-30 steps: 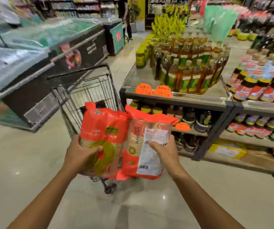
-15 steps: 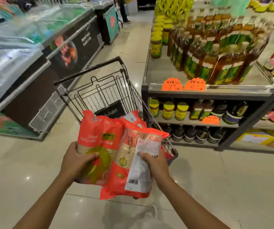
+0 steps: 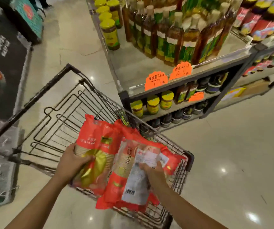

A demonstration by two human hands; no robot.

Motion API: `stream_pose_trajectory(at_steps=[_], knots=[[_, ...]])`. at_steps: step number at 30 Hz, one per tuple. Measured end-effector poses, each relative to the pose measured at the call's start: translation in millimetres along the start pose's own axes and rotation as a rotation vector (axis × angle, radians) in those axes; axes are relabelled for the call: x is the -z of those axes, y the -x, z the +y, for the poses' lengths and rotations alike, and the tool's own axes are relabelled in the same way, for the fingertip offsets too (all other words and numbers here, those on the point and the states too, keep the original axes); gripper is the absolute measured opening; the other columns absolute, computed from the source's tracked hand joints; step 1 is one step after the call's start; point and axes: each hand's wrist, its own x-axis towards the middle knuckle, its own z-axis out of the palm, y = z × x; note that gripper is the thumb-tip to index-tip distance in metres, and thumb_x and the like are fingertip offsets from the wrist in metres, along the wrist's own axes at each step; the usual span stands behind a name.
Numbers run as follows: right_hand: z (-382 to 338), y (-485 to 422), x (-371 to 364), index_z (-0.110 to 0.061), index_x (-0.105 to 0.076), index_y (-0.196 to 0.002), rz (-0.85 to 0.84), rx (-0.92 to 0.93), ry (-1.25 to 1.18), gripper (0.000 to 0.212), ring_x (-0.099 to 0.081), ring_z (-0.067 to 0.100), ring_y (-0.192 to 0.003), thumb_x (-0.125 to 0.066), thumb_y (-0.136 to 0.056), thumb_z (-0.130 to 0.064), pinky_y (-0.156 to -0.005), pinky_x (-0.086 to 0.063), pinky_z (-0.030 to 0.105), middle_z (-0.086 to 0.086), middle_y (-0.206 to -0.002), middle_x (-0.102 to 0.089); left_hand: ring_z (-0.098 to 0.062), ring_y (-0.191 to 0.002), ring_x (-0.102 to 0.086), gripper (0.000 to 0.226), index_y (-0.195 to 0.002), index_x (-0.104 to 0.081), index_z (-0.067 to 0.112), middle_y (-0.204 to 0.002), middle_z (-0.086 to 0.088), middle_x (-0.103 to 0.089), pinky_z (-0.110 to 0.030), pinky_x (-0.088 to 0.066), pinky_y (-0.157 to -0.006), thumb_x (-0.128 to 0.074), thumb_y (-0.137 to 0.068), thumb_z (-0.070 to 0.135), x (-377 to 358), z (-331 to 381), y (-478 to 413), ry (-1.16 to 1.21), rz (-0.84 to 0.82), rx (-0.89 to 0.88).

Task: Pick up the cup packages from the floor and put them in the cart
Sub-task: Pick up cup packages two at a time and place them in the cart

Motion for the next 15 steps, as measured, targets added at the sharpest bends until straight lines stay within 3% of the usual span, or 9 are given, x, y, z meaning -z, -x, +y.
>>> stream_pose_trajectory(at_steps=[1,3,5,8,10,11,13,15], knots=[[-0.5,-5.6,-10.4,-0.030,-0.044,-0.139,0.036,-0.028,-0.030,0.112,-0.070,0.028,-0.109,-0.093,-0.046,-0.069,-0.094,-0.058,0.053,-0.001,-0.120,-0.073,-0.025,-0.081,-0.071,0.074,-0.104,-0.061,0.022,-0.093,-0.005,-0.074,-0.049,-0.060,-0.077,-0.085,-0.038,0.047,-3.2,-2.7,-29.7,-0.029,-0.047,-0.023],[-14.4,-7.4,-35.2,-0.027,-0.040,-0.131,0.114,-0.040,-0.074,0.084,-0.065,0.029,-0.110,-0.090,-0.068,-0.050,-0.097,-0.055,0.054,-0.003,-0.114,-0.068,-0.026,-0.078,-0.071,0.077,-0.104,-0.063,0.020,-0.089,-0.005,-0.074,-0.048,-0.060,-0.074,-0.087,-0.037,0.048,-12.1,-4.1,-87.3,-0.061,-0.133,-0.057],[-18.0,-27.9,-55.1,-0.033,-0.033,-0.126,0.196,-0.065,-0.074,0.076,-0.057,0.024,-0.107,-0.085,-0.074,-0.050,-0.097,-0.051,0.047,-0.010,-0.106,-0.058,-0.023,-0.070,-0.069,0.067,-0.103,-0.064,0.015,-0.083,-0.004,-0.073,-0.038,-0.056,-0.063,-0.095,-0.047,0.033,-23.6,-2.7,-137.8,-0.080,-0.239,-0.062],[-20.2,-68.6,-83.6,-0.026,-0.043,-0.110,0.289,-0.116,-0.086,0.090,-0.053,0.016,-0.074,-0.091,-0.047,-0.069,-0.071,-0.050,0.027,-0.006,-0.083,-0.052,-0.021,-0.073,-0.067,0.042,-0.090,-0.062,0.018,-0.077,0.003,-0.067,-0.028,-0.046,-0.057,-0.094,-0.063,0.022,-40.9,-8.8,-196.6,-0.154,-0.277,-0.084],[-12.7,-99.9,-93.5,-0.014,-0.059,-0.115,0.363,-0.141,-0.092,0.088,-0.054,0.015,-0.064,-0.095,-0.049,-0.059,-0.054,-0.046,0.022,-0.002,-0.075,-0.054,-0.017,-0.067,-0.062,0.043,-0.079,-0.060,0.020,-0.070,0.005,-0.063,-0.025,-0.040,-0.054,-0.095,-0.056,0.031,-52.8,-14.9,-228.2,-0.199,-0.311,-0.067],[-4.9,-117.8,-97.7,-0.011,-0.059,-0.122,0.395,-0.149,-0.077,0.092,-0.058,0.019,-0.068,-0.094,-0.050,-0.057,-0.056,-0.047,0.025,0.001,-0.079,-0.059,-0.018,-0.066,-0.061,0.049,-0.080,-0.062,0.018,-0.072,0.002,-0.065,-0.026,-0.041,-0.055,-0.093,-0.051,0.040,-60.6,-23.2,-246.4,-0.228,-0.321,-0.063],[0.1,-138.6,-102.4,-0.016,-0.051,-0.111,0.458,-0.159,-0.049,0.103,-0.059,0.023,-0.078,-0.090,-0.034,-0.070,-0.064,-0.045,0.031,0.006,-0.090,-0.059,-0.023,-0.076,-0.066,0.070,-0.097,-0.064,0.014,-0.087,-0.005,-0.071,-0.032,-0.051,-0.064,-0.091,-0.047,0.054,-73.8,-36.7,-271.6,-0.259,-0.353,-0.047],[11.2,-157.1,-102.1,-0.017,-0.050,-0.103,0.500,-0.186,-0.033,0.102,-0.060,0.023,-0.078,-0.088,-0.028,-0.075,-0.065,-0.046,0.032,0.005,-0.087,-0.060,-0.026,-0.084,-0.067,0.074,-0.105,-0.060,0.011,-0.100,-0.011,-0.072,-0.037,-0.056,-0.074,-0.090,-0.052,0.053,-84.3,-53.7,-291.8,-0.252,-0.382,-0.044]])
